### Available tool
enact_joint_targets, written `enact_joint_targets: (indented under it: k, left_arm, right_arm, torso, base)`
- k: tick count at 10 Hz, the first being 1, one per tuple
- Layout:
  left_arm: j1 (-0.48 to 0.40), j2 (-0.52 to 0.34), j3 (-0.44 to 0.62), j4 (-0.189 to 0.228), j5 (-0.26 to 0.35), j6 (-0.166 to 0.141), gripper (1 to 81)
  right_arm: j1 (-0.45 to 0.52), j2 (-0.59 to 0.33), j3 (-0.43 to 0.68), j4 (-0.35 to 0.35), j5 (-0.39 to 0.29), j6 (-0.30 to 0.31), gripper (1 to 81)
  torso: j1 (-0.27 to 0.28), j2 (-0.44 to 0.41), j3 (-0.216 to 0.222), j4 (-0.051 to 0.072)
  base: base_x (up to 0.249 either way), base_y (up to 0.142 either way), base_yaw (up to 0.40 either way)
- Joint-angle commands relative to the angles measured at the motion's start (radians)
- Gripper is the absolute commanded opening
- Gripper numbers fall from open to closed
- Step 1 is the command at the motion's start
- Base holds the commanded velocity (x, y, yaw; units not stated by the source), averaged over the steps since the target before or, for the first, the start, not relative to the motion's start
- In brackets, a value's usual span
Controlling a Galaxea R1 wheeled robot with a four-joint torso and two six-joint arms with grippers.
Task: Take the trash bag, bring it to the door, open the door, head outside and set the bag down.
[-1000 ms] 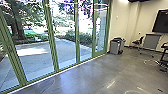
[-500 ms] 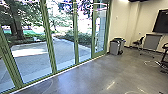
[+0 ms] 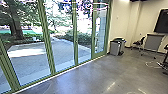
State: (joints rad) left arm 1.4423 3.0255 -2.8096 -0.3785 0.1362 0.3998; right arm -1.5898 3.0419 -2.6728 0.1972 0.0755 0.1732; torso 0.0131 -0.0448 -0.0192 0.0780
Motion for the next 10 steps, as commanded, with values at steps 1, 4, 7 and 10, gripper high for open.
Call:
enact_joint_targets:
  k: [1, 4, 7, 10]
  left_arm:
    - [-0.062, -0.003, -0.004, 0.006, 0.066, 0.01, 1.0]
    - [-0.062, -0.003, -0.004, 0.006, 0.065, 0.01, 1.0]
    - [-0.062, -0.003, -0.004, 0.006, 0.065, 0.01, 1.0]
    - [-0.062, -0.002, -0.004, 0.006, 0.065, 0.011, 1.0]
  right_arm:
    - [0.05, 0.004, 0.005, 0.004, -0.059, -0.001, 81.1]
    - [0.05, 0.005, 0.005, 0.004, -0.059, -0.001, 81.1]
    - [0.053, 0.005, 0.002, 0.004, -0.059, -0.001, 81.1]
    - [0.053, 0.005, 0.002, 0.004, -0.059, -0.001, 81.1]
  torso:
    - [0.0, 0.0, 0.0, 0.0]
    - [0.0, 0.0, 0.0, 0.0]
    - [0.0, 0.0, 0.0, 0.0]
    - [0.0, 0.0, 0.0, 0.0]
  base:
    - [0.16, 0.0, 0.0]
    - [0.16, 0.0, 0.0]
    - [0.161, -0.065, 0.0]
    - [0.161, -0.067, 0.0]
